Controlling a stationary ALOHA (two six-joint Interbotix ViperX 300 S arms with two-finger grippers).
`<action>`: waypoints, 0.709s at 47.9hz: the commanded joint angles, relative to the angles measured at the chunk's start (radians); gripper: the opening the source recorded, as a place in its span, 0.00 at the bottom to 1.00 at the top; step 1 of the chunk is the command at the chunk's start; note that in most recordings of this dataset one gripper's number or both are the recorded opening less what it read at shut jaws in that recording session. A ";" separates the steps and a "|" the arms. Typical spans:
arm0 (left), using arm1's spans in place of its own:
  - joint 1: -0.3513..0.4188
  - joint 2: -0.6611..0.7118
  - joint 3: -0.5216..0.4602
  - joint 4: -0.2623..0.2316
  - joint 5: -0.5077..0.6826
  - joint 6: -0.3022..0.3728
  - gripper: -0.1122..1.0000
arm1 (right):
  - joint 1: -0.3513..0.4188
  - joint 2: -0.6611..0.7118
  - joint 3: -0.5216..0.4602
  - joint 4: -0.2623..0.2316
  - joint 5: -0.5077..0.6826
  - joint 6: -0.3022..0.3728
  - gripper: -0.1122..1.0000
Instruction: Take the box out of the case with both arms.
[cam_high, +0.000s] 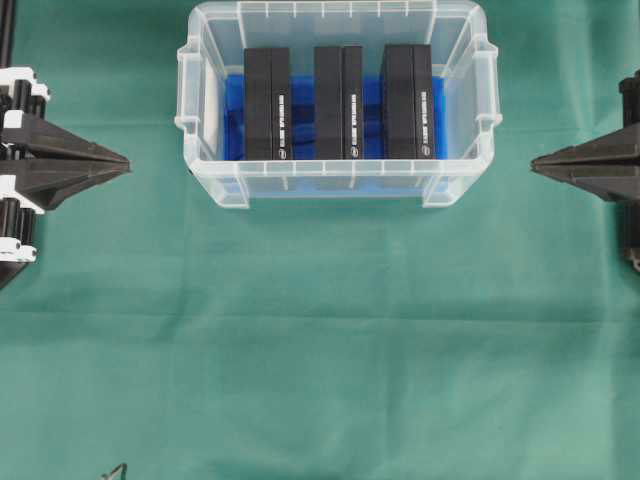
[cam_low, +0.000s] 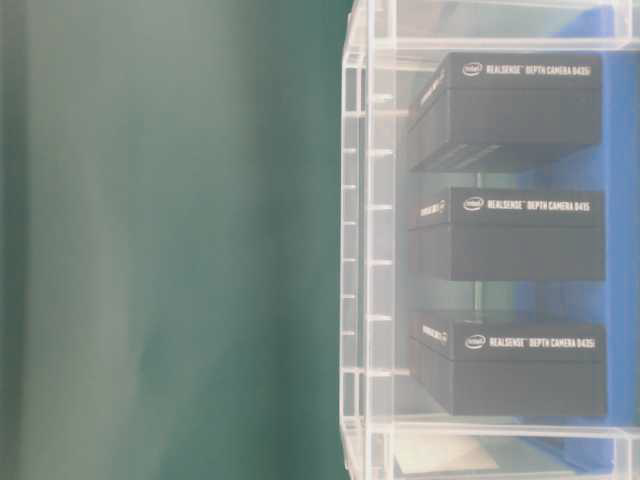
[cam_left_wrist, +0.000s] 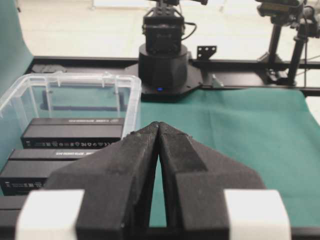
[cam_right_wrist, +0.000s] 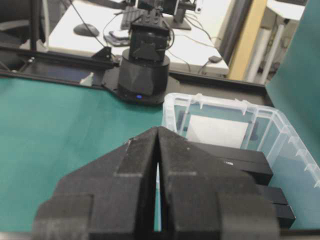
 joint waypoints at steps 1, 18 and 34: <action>0.000 0.005 -0.035 0.023 0.029 -0.002 0.10 | -0.003 0.008 -0.021 0.005 -0.005 0.008 0.10; -0.002 -0.040 -0.095 0.023 0.141 -0.011 0.11 | -0.003 0.035 -0.212 0.005 0.393 0.026 0.11; 0.000 -0.071 -0.293 0.025 0.376 -0.029 0.11 | -0.003 0.054 -0.449 0.005 0.522 0.026 0.11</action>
